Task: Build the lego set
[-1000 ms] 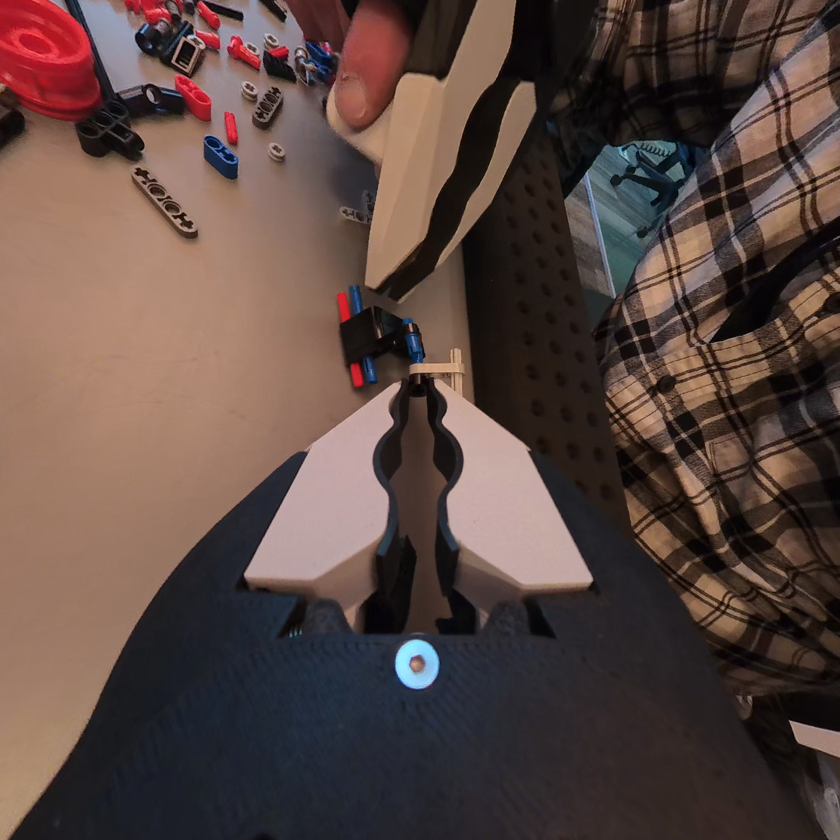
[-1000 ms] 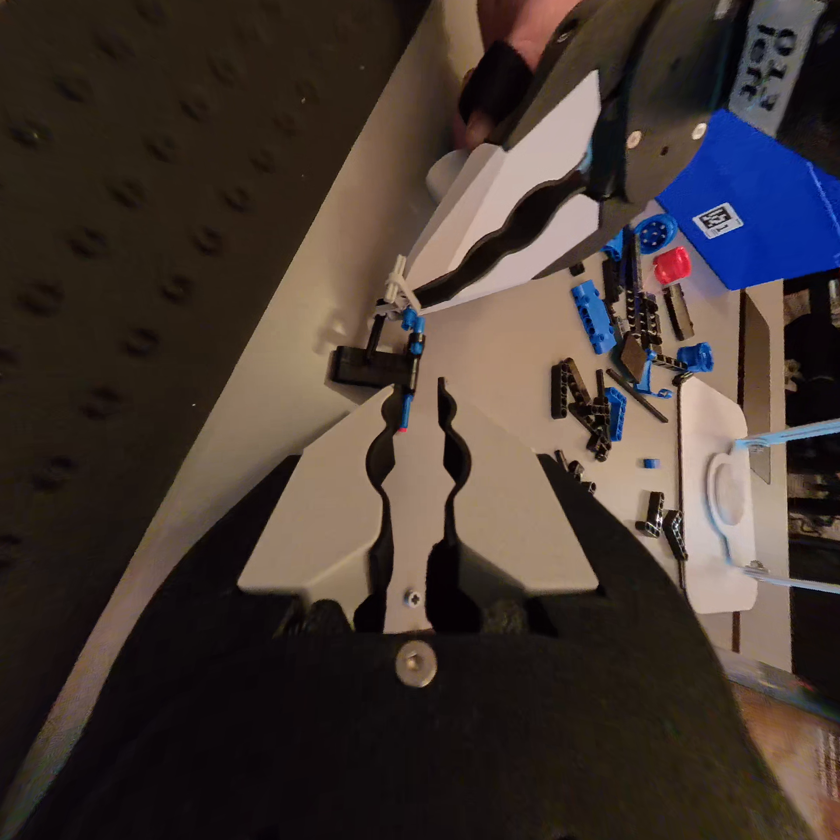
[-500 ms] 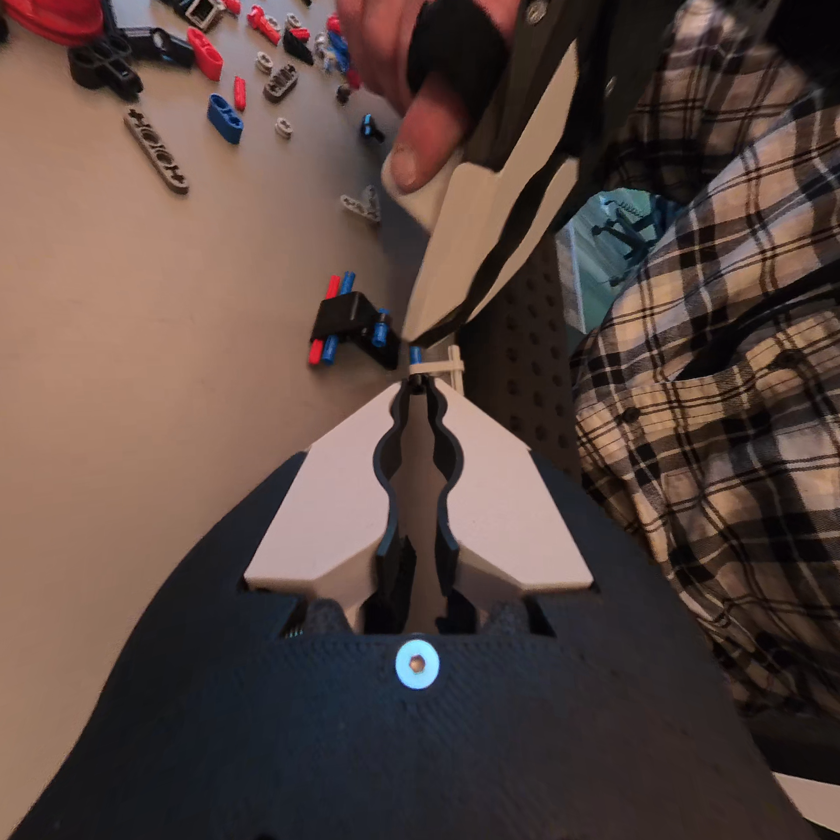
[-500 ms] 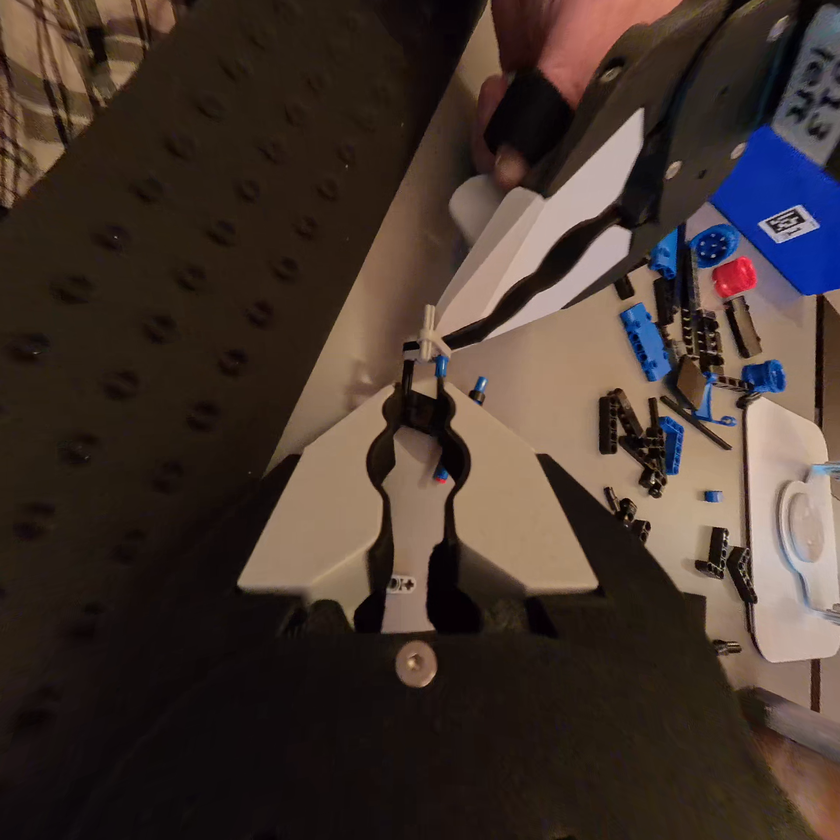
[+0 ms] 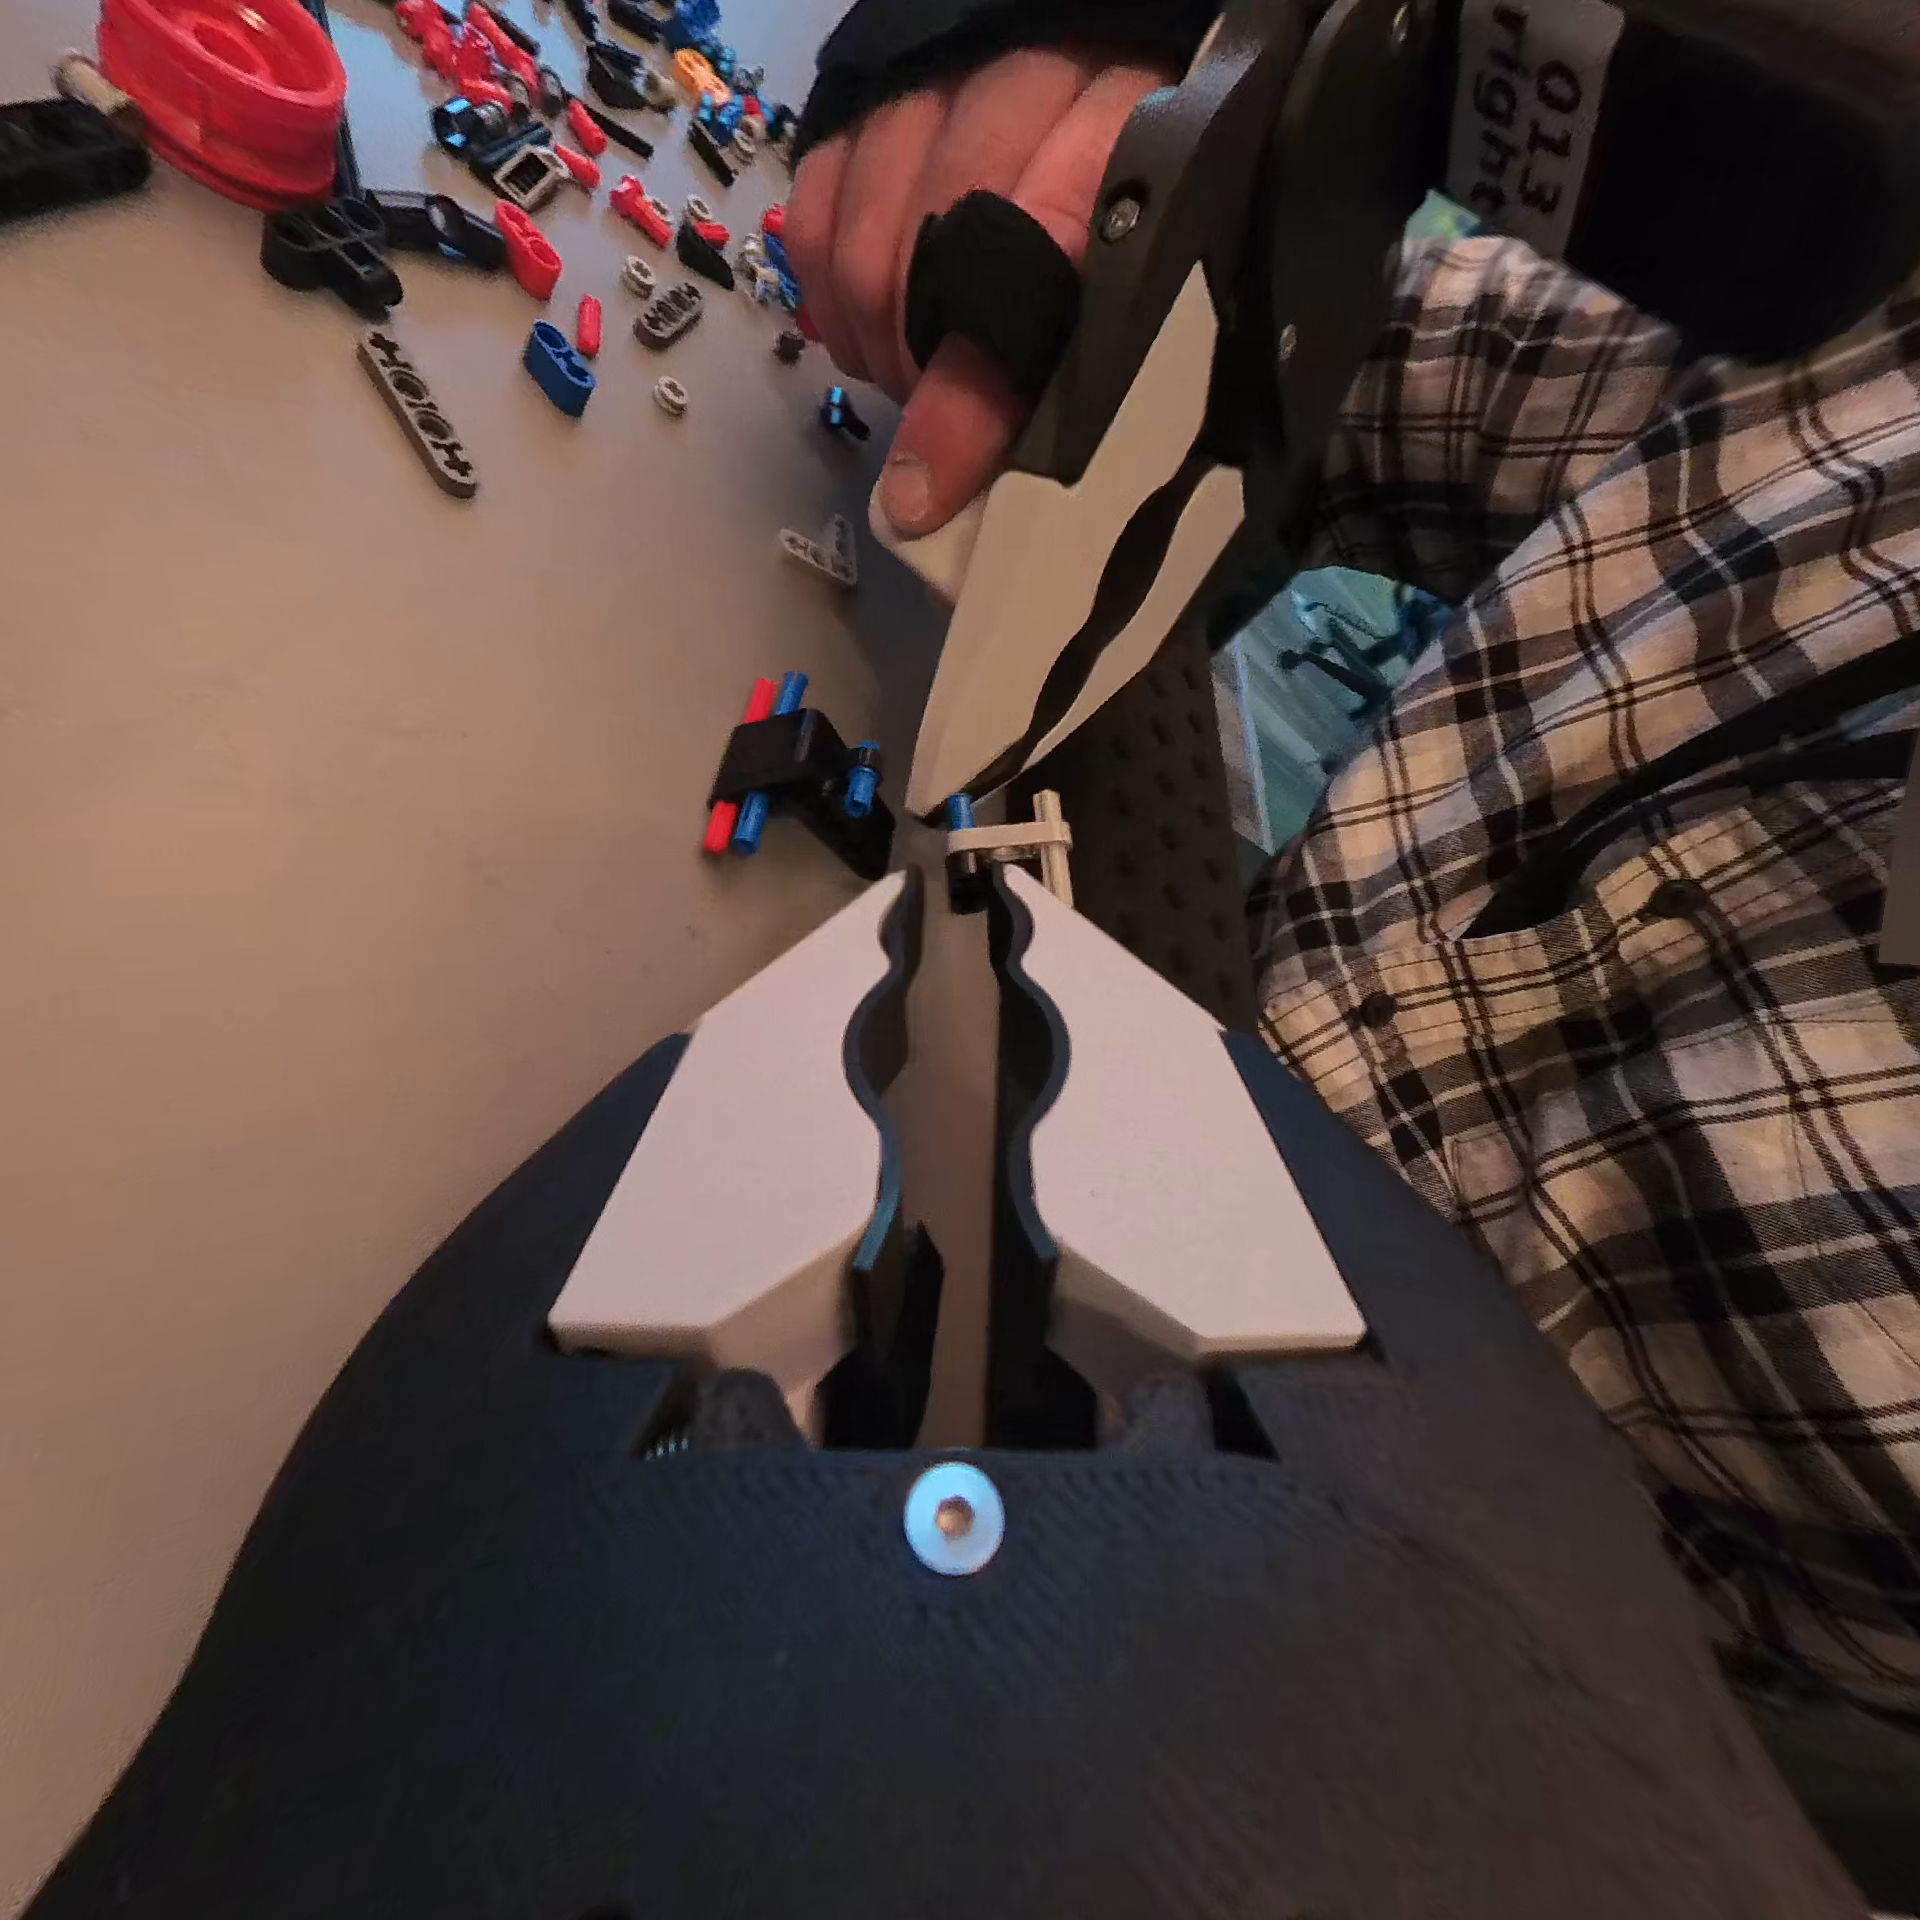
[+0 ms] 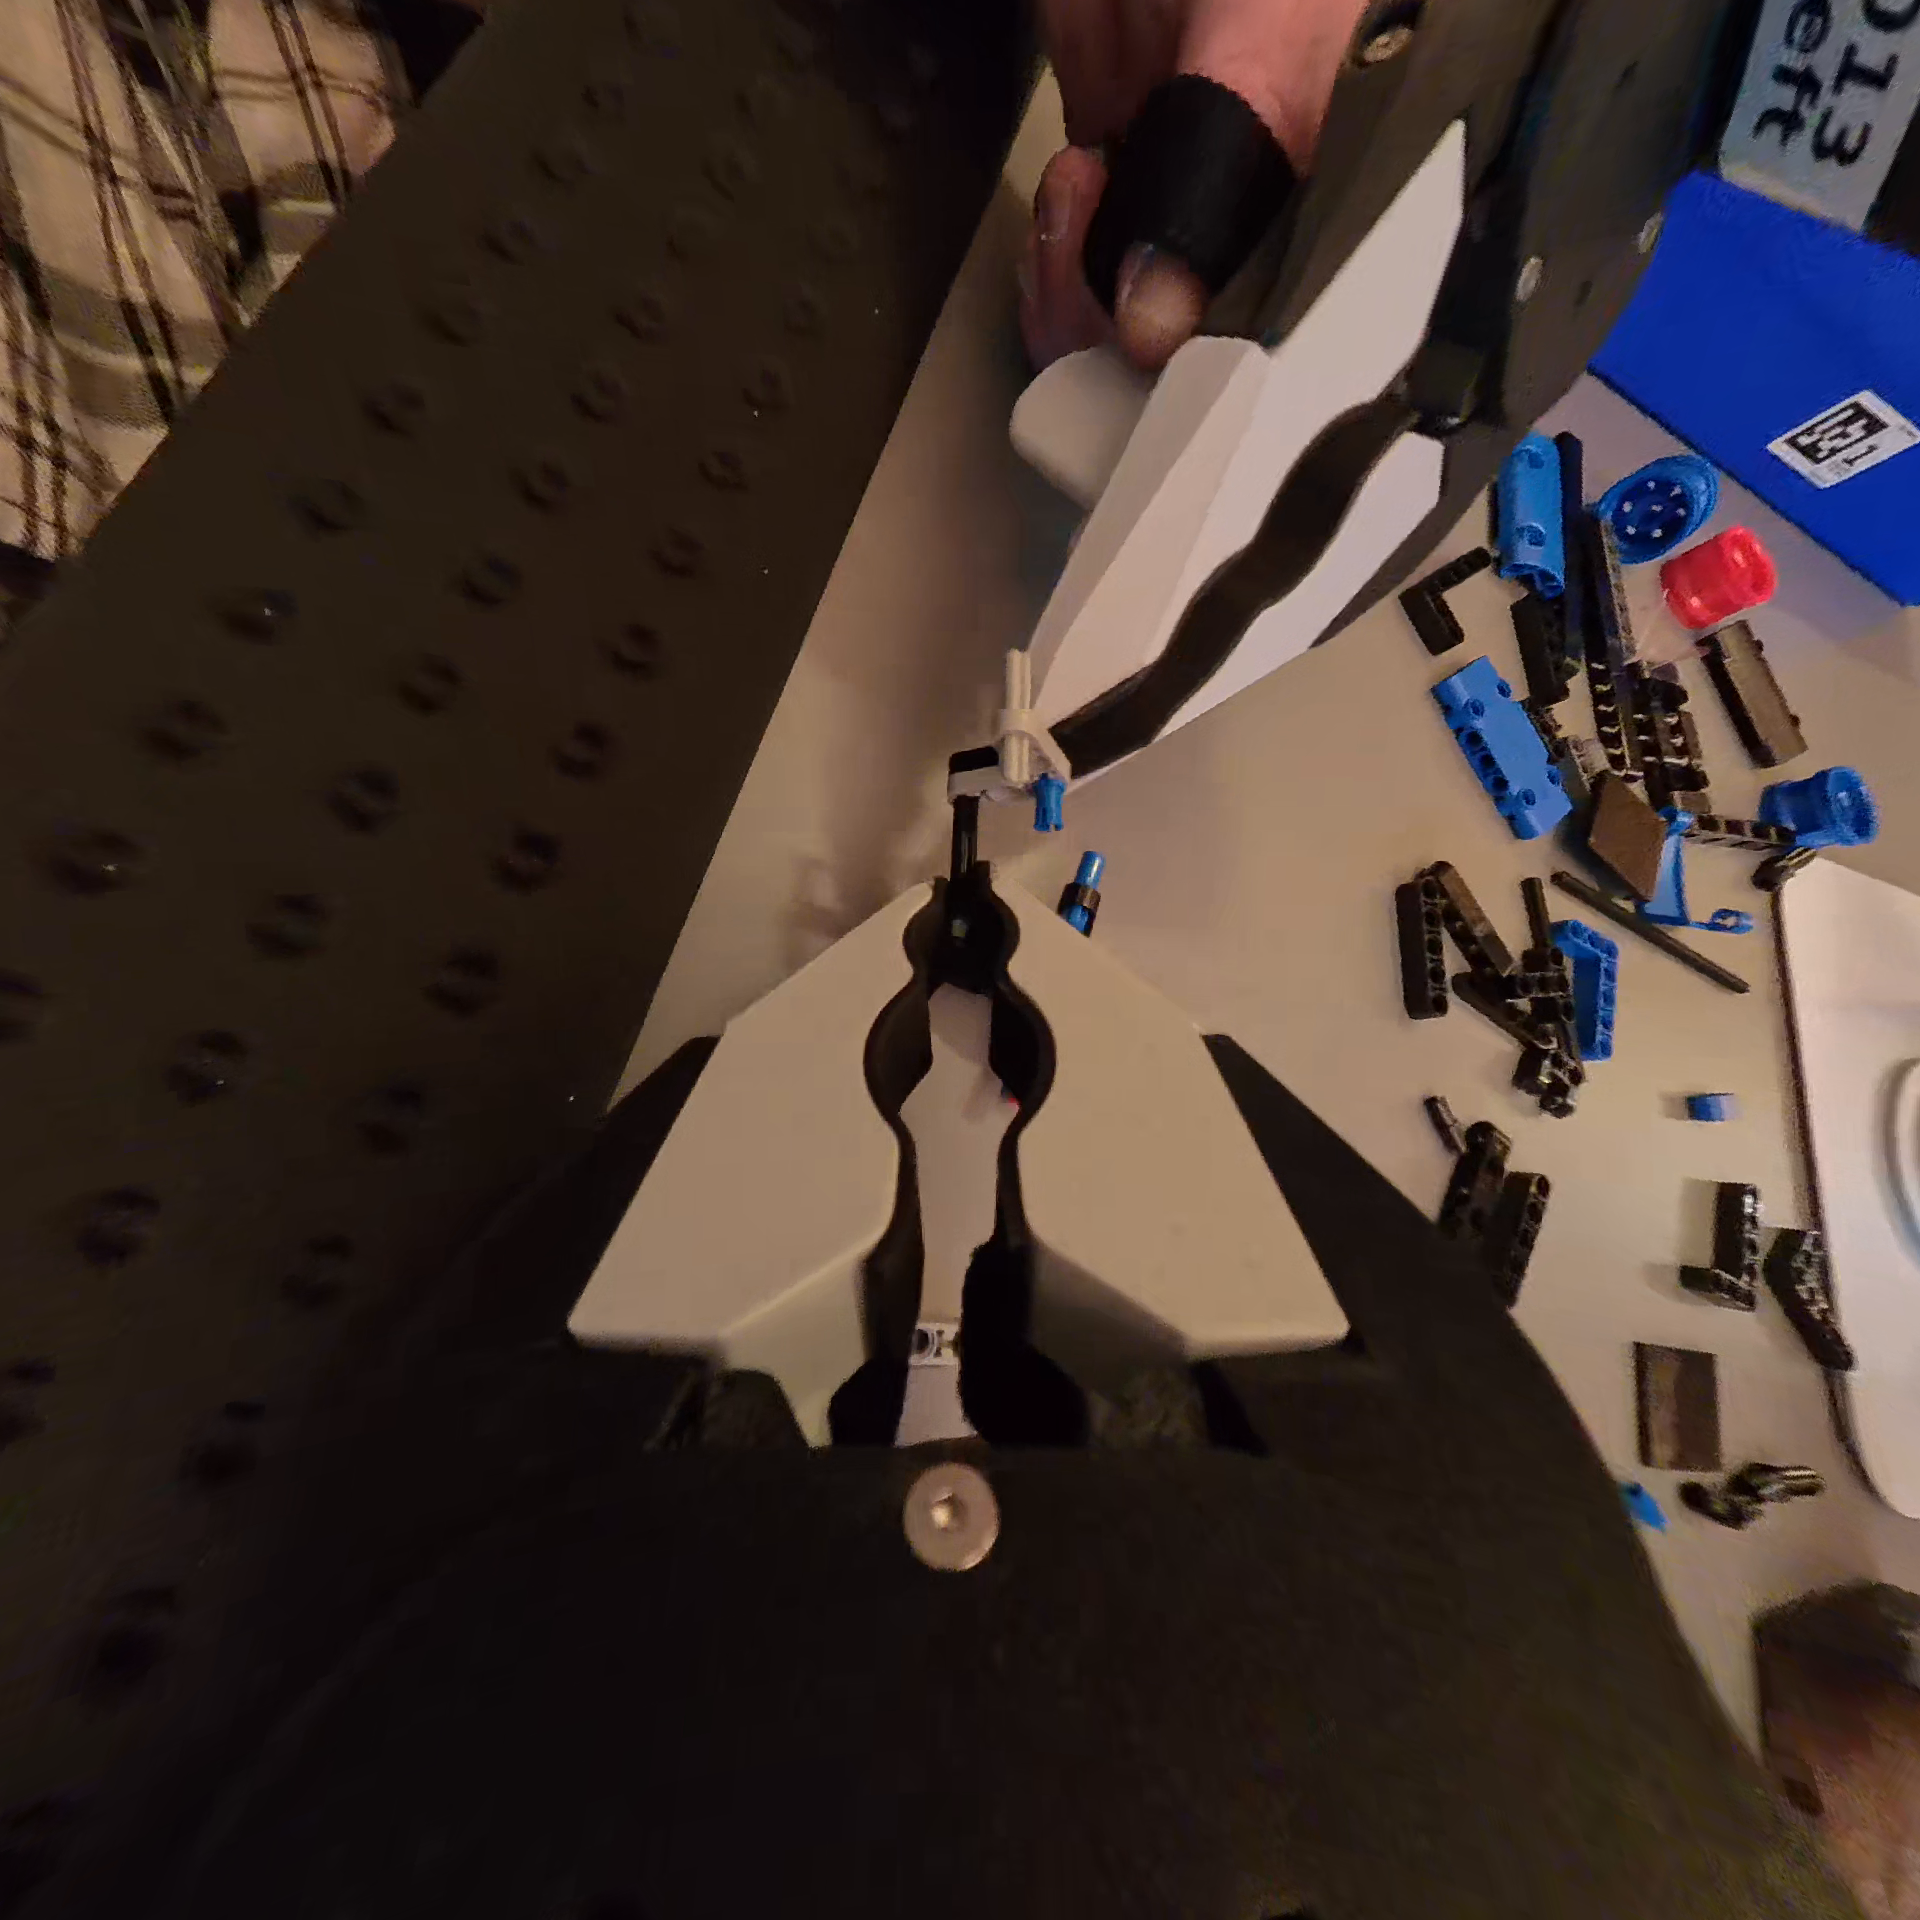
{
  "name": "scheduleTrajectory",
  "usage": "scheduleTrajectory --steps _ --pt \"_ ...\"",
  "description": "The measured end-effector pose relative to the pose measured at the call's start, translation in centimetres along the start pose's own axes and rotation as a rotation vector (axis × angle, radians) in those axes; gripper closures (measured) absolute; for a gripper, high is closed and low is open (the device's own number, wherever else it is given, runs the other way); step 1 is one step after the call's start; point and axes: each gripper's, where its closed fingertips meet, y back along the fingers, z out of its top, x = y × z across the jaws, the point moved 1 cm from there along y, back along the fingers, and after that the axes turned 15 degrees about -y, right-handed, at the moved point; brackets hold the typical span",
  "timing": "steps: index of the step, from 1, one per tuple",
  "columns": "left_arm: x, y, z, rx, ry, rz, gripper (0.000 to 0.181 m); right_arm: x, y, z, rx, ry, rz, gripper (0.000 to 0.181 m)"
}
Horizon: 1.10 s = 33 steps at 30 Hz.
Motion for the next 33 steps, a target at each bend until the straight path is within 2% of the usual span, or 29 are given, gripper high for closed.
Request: scheduleTrajectory --steps 6,9,11,15,17,20,24,28,33 --pt "0.8 1.1 -0.4 0.017 -0.071 0.145 0.132 0.0 0.1 0.0 -0.016 -0.124 0.071 0.181" --pt "0.6 2.1 0.2 -0.025 -0.144 0.221 0.131 -0.2 0.1 -0.2 -0.015 -0.161 0.086 0.181" --pt "0.2 2.1 0.4 -0.013 -0.271 0.296 0.136 0.1 0.0 -0.1 -0.022 -0.181 0.113 0.181" --pt "-0.8 0.5 0.7 0.102 -0.56 0.431 0.149 0.0 0.0 -0.2 -0.023 -0.247 0.141 0.181" --pt "-0.7 0.5 1.3 0.126 -0.659 0.518 0.161 0.0 -0.1 -0.3 -0.017 -0.254 0.147 0.18" --pt "-0.6 0.0 1.1 0.206 -0.755 0.58 0.169 0.3 -0.3 -0.3 -0.012 -0.266 0.164 0.18" --pt "-0.5 -0.1 0.9 0.243 -0.803 0.603 0.178 0.3 -0.3 -0.4 -0.015 -0.288 0.177 0.18" --pt "-0.4 -0.2 0.9 0.258 -0.83 0.614 0.174 0.4 -0.4 -0.5 -0.003 -0.3 0.188 0.18" --pt "-0.5 -0.4 1.0 0.269 -0.86 0.625 0.179 0.4 -0.4 -0.5 -0.001 -0.309 0.192 0.18"
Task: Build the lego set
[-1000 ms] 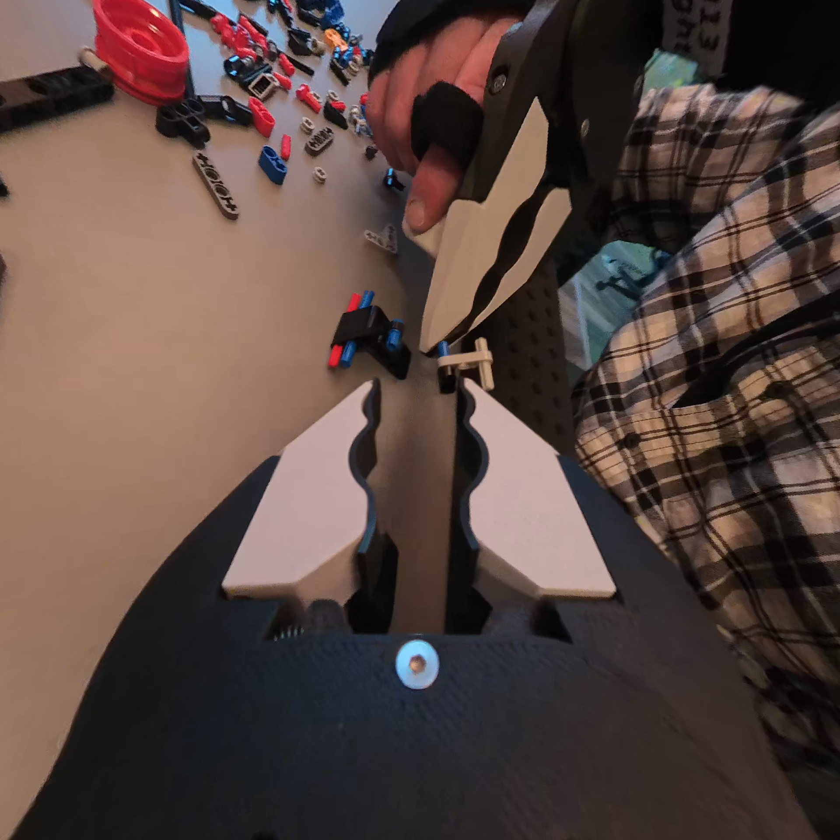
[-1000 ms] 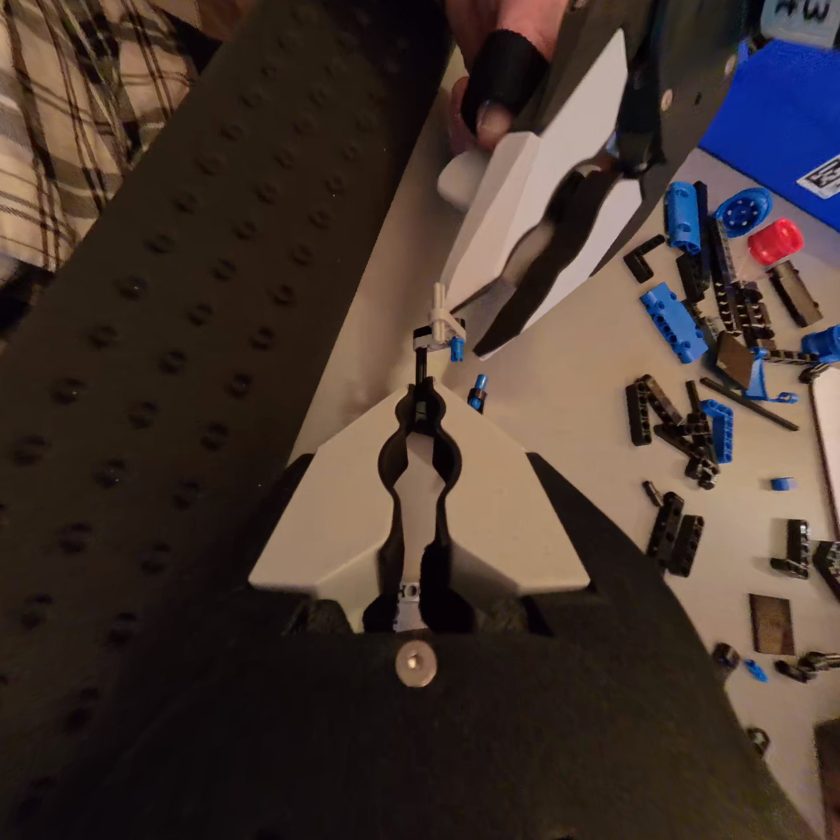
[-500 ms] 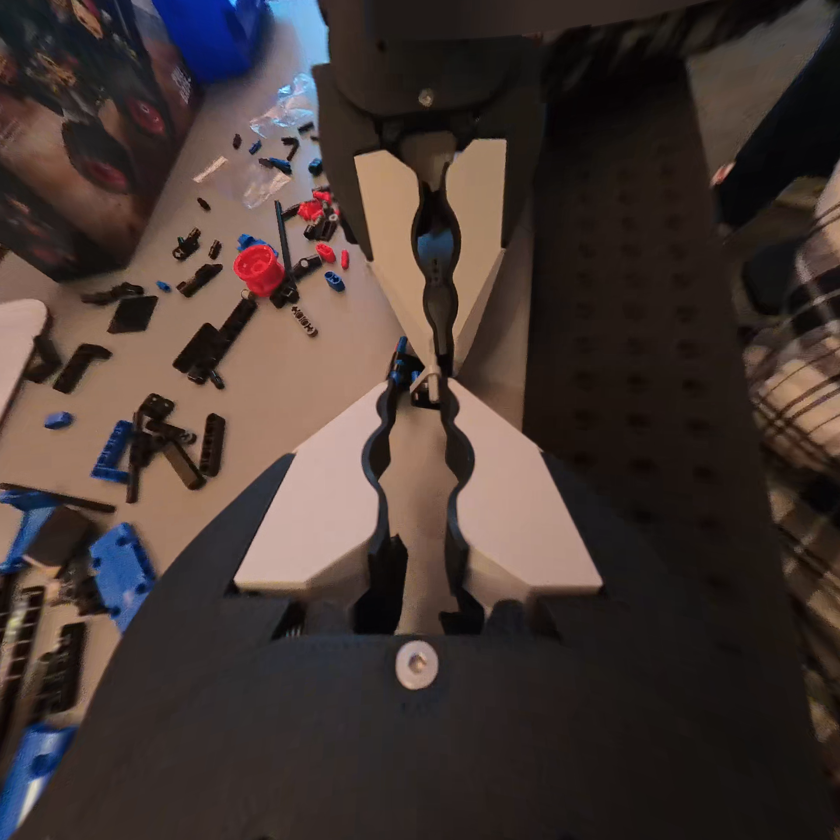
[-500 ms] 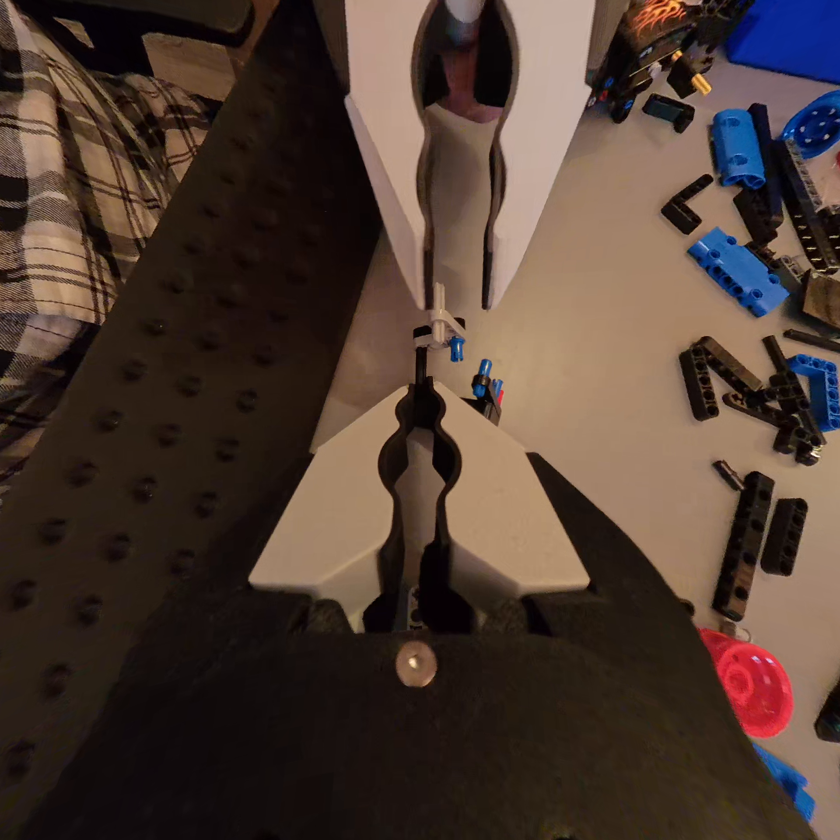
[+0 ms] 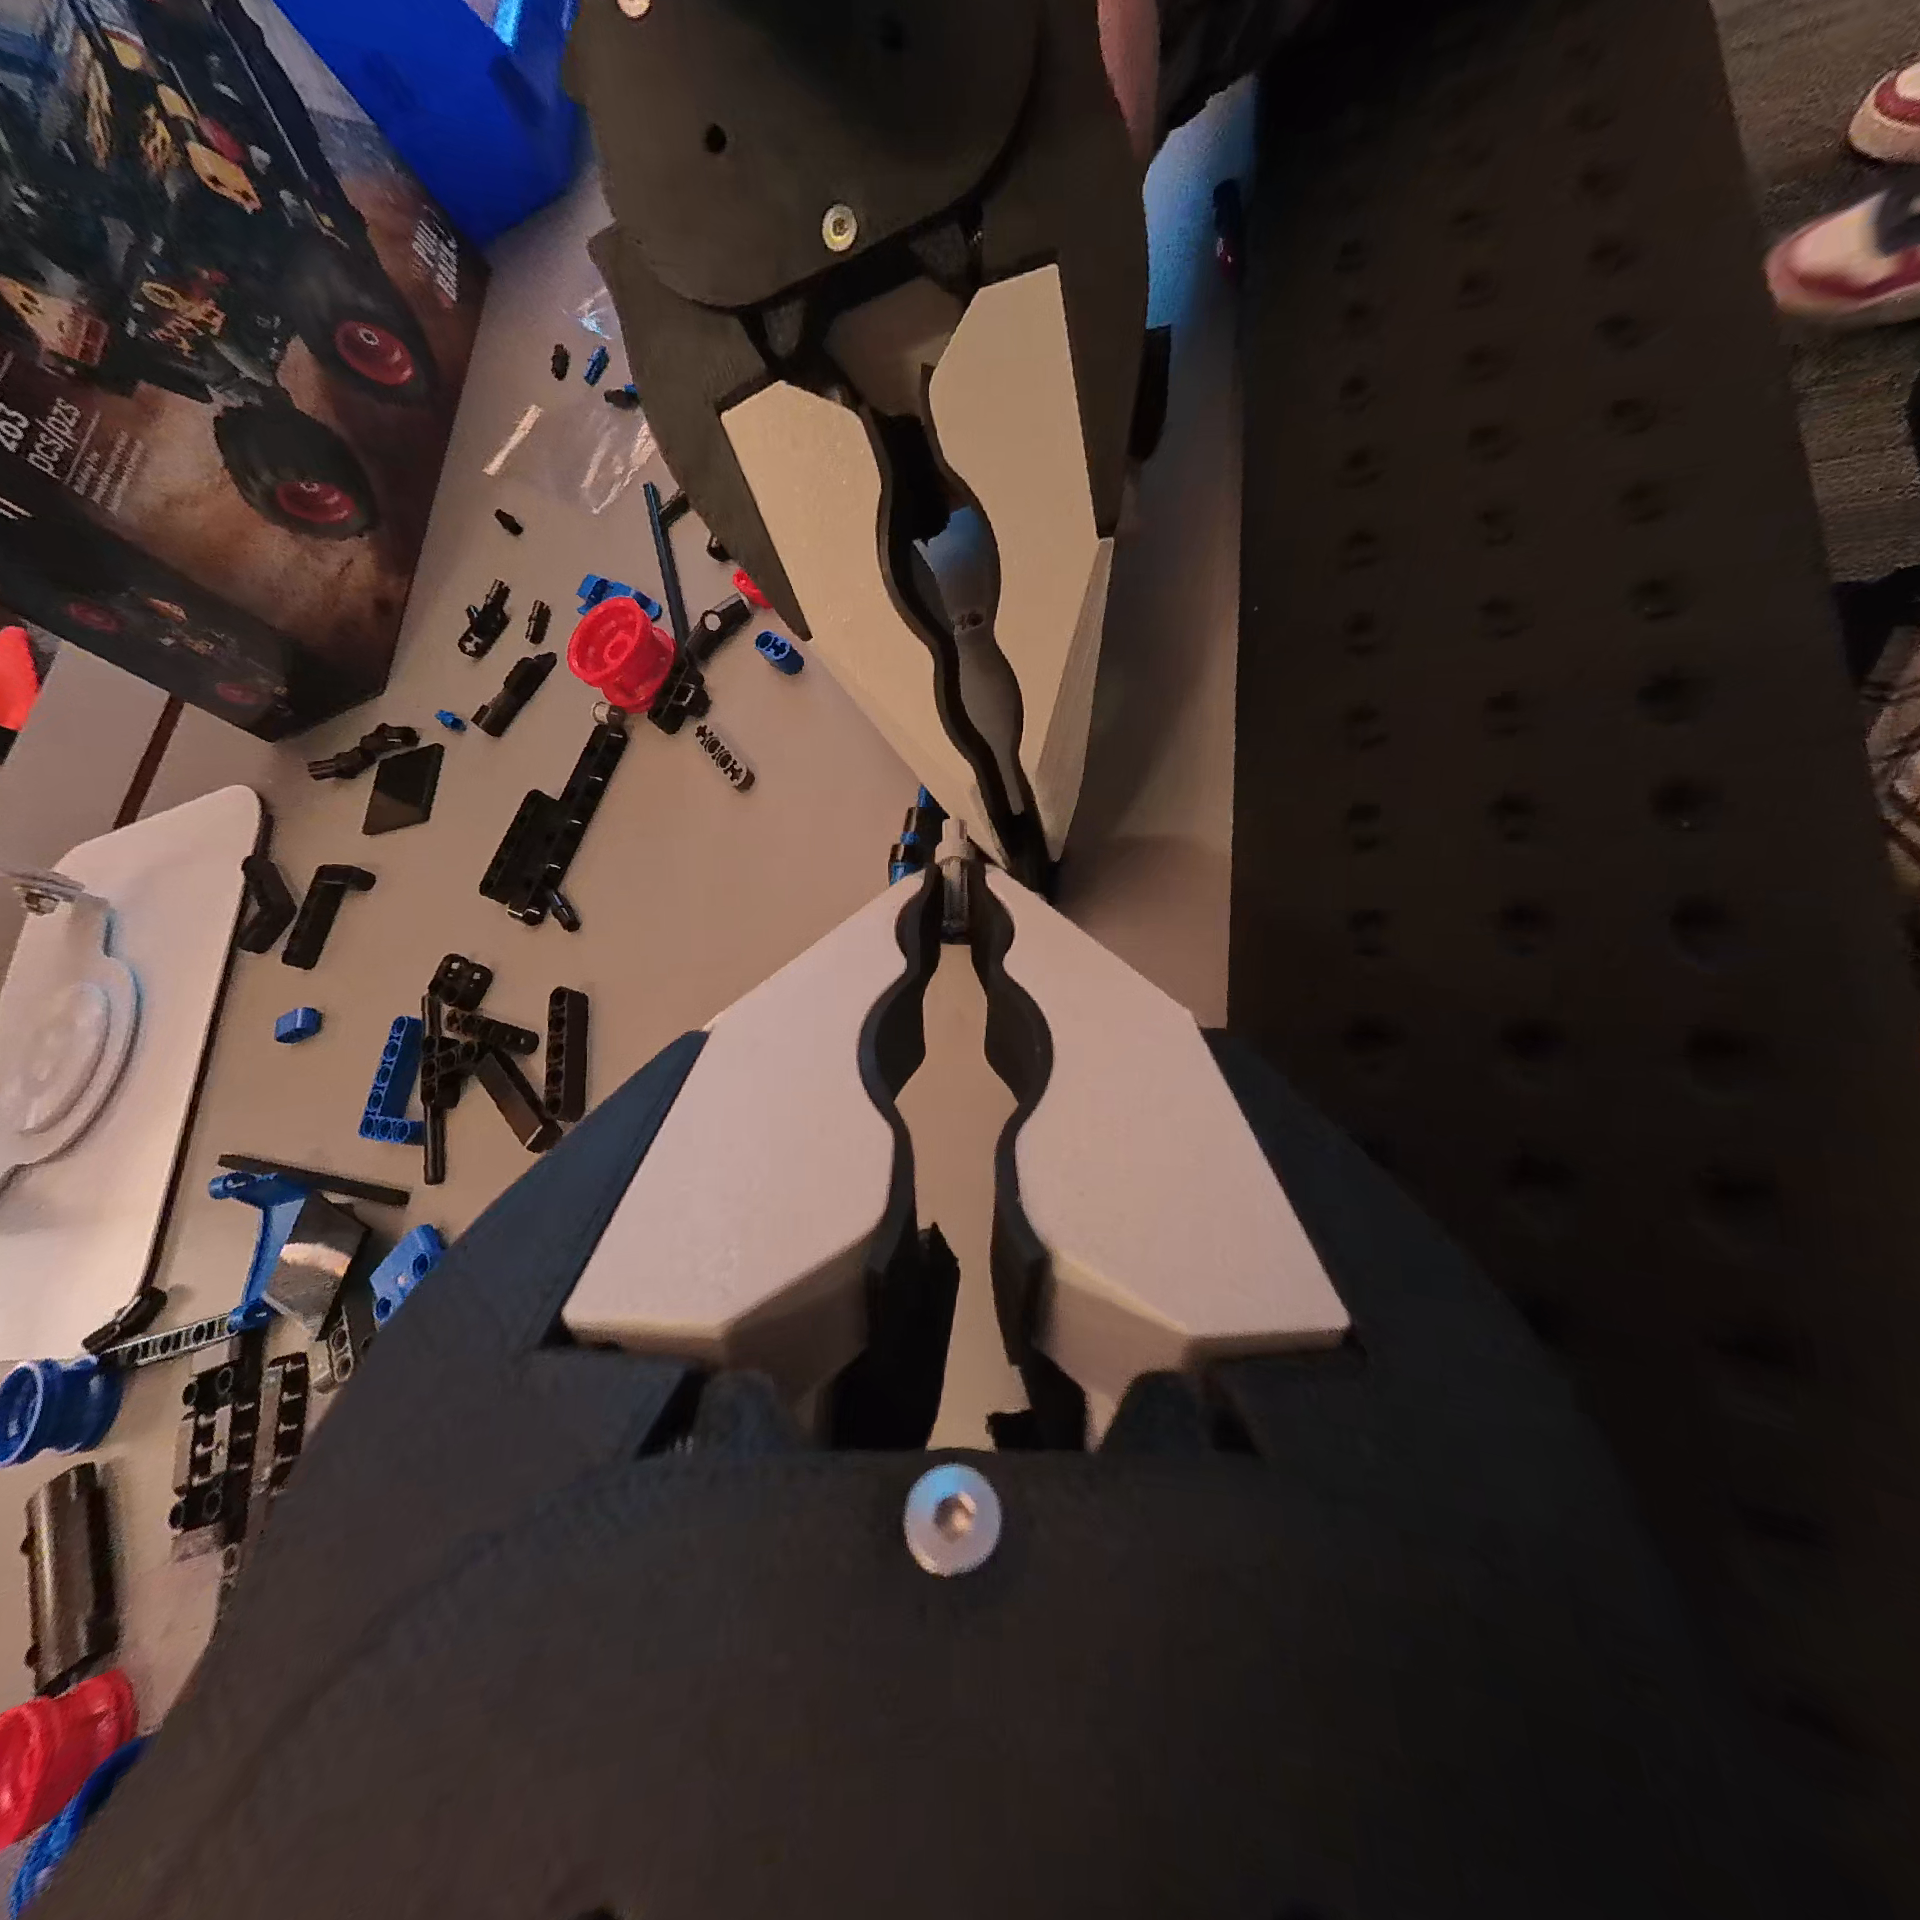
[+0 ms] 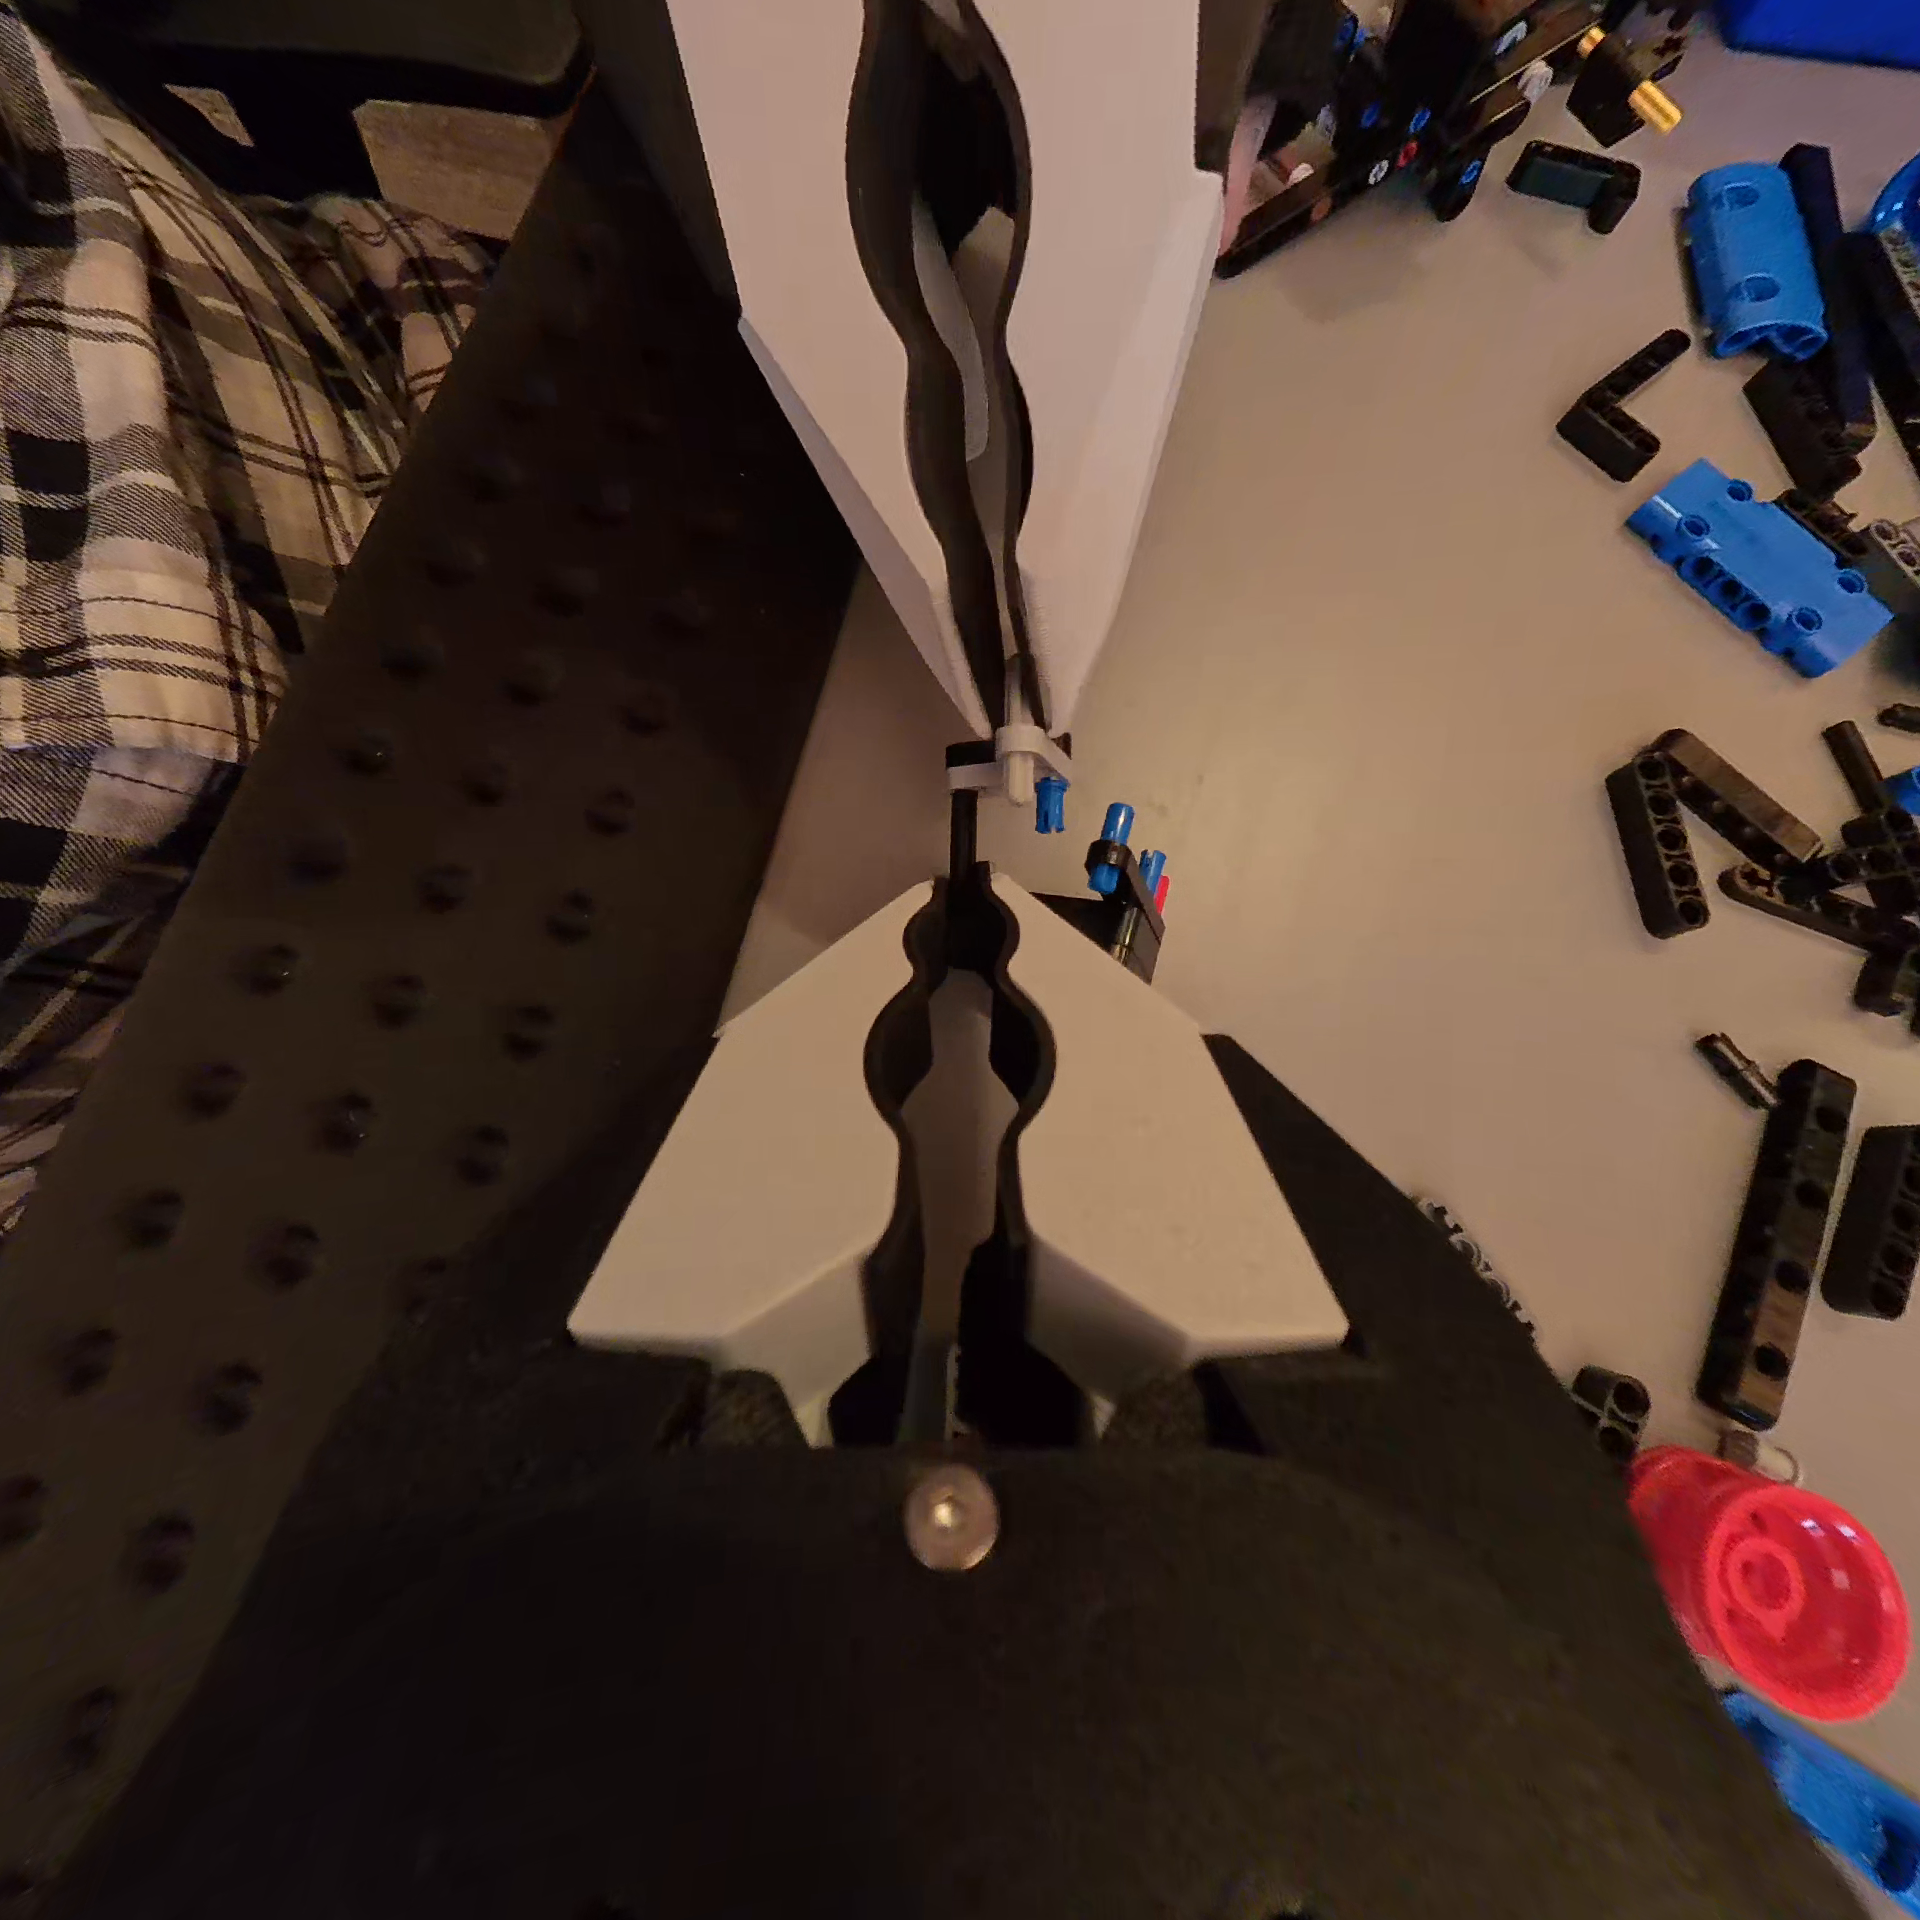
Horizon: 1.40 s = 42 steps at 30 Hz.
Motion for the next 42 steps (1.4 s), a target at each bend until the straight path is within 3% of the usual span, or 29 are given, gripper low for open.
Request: scheduleTrajectory --steps 6,10,17,34,42 --pt "0.6 0.6 -0.3 -0.058 0.077 -0.028 0.179 -0.1 1.4 0.8 -0.053 -0.035 0.034 0.167" --pt "0.8 0.2 -1.2 -0.084 0.148 -0.087 0.179 -1.9 2.9 1.1 -0.104 -0.064 -0.013 0.173" --pt "1.2 -0.5 -1.9 -0.137 0.234 -0.154 0.179 -3.2 1.4 0.5 -0.062 -0.051 -0.088 0.177" --pt "1.2 -0.7 -1.8 -0.111 -0.069 -0.022 0.179 -3.2 1.1 0.6 -0.085 -0.08 -0.046 0.181" --pt "-0.7 -1.5 -2.9 -0.053 -0.091 -0.105 0.168 -3.1 1.0 0.7 -0.089 -0.073 -0.056 0.181"
